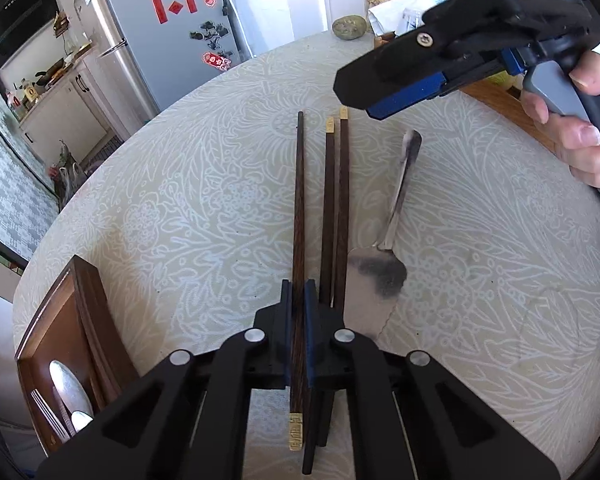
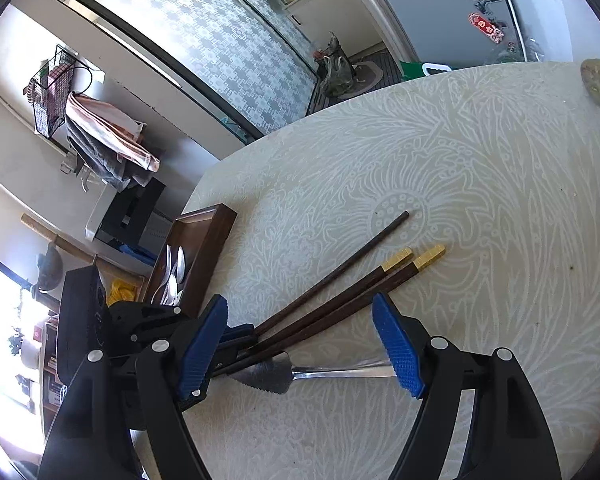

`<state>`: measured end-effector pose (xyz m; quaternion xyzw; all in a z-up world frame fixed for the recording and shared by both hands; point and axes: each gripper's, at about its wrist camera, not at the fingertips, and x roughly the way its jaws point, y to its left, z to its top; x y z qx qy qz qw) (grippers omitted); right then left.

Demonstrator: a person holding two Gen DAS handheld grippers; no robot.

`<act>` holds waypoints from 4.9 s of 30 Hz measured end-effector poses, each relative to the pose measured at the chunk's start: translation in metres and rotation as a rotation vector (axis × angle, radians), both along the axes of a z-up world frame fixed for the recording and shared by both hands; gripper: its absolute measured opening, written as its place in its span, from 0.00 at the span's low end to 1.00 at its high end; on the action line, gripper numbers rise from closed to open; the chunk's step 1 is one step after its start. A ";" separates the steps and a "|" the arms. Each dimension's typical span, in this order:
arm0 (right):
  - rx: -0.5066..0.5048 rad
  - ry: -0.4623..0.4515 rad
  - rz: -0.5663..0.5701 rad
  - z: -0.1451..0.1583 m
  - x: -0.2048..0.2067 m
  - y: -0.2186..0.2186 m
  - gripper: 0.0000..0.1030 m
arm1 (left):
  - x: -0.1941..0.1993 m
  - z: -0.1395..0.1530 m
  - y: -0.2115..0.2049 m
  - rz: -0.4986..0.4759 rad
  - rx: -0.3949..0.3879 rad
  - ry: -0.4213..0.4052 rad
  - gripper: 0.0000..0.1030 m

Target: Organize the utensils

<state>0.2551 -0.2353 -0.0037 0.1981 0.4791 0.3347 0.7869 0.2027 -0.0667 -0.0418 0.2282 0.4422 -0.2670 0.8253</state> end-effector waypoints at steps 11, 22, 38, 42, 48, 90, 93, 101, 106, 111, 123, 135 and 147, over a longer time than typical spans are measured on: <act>0.024 0.021 -0.054 -0.010 0.005 0.013 0.55 | -0.018 0.035 0.006 -0.005 -0.158 -0.023 0.06; 0.015 0.001 -0.053 0.012 -0.001 0.039 0.17 | -0.051 0.049 0.025 -0.011 -0.182 -0.069 0.06; -0.037 0.005 0.185 0.033 0.001 0.232 0.15 | -0.095 0.055 0.166 0.274 -0.175 -0.100 0.06; -0.055 0.020 0.200 0.026 0.005 0.257 0.15 | -0.095 0.053 0.183 0.311 -0.145 -0.107 0.06; -0.072 0.030 0.219 0.020 0.014 0.288 0.15 | -0.090 0.048 0.204 0.368 -0.137 -0.102 0.06; -0.039 -0.043 0.012 0.026 -0.012 0.045 0.78 | -0.084 0.047 0.080 0.110 -0.133 -0.132 0.76; -0.010 -0.026 0.001 0.017 -0.009 0.035 0.78 | -0.068 0.041 0.064 0.121 -0.101 -0.131 0.76; 0.016 -0.048 0.001 0.017 -0.013 0.025 0.78 | -0.037 0.018 0.034 0.111 0.035 -0.133 0.74; 0.018 -0.047 0.013 0.016 -0.013 0.027 0.78 | -0.027 0.009 0.033 0.118 0.025 -0.115 0.73; 0.006 -0.049 0.010 0.016 -0.013 0.027 0.78 | -0.024 0.005 0.027 0.093 0.036 -0.103 0.72; 0.004 -0.028 -0.008 0.010 -0.008 0.023 0.78 | -0.031 0.002 0.009 0.001 0.010 -0.019 0.16; 0.049 0.036 -0.034 -0.003 -0.002 0.018 0.78 | -0.025 0.000 0.017 0.023 -0.091 0.034 0.05; 0.019 0.077 -0.078 -0.019 0.004 0.019 0.53 | -0.036 0.030 0.013 0.016 -0.225 0.000 0.05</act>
